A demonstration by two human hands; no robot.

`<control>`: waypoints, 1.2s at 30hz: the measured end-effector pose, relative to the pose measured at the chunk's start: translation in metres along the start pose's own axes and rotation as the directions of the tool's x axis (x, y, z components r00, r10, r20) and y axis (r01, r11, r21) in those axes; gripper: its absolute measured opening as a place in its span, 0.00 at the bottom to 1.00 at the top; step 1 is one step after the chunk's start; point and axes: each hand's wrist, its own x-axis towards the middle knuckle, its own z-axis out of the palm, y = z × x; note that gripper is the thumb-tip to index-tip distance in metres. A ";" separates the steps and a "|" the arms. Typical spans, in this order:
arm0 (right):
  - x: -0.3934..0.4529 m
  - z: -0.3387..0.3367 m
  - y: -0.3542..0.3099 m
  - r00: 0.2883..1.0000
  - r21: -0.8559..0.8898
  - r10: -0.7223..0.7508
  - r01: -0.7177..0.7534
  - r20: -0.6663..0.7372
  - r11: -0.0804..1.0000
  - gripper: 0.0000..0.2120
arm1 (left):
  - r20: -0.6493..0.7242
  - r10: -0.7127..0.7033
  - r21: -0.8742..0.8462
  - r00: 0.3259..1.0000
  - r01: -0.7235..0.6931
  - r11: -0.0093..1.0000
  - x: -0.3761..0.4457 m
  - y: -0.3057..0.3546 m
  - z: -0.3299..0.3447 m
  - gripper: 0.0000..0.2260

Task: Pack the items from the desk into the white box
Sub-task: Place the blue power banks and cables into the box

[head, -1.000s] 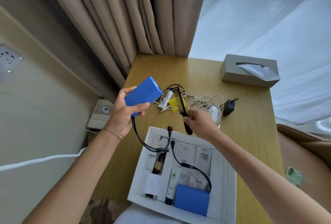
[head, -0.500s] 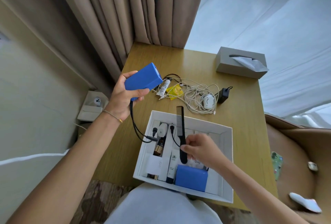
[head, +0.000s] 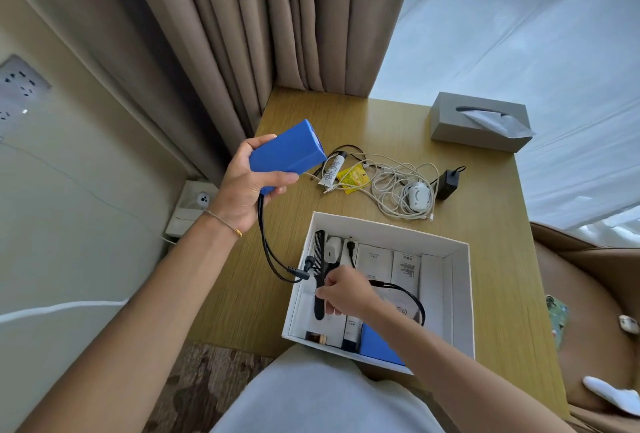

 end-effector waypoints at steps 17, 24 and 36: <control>0.007 -0.010 0.001 0.992 0.168 -0.088 0.102 -0.091 0.980 0.08 | 0.060 -0.054 0.083 0.997 0.049 0.995 -0.009 -0.003 0.007 0.34; -0.056 -0.105 -0.017 0.951 0.767 -0.079 0.289 -0.299 0.573 0.15 | 0.269 -0.134 0.170 0.954 0.090 0.981 -0.026 -0.009 0.034 0.35; -0.067 -0.110 0.024 0.997 0.909 -0.024 0.072 -0.068 0.410 0.22 | 0.330 -0.358 0.254 0.873 0.283 0.925 -0.042 -0.065 0.086 0.25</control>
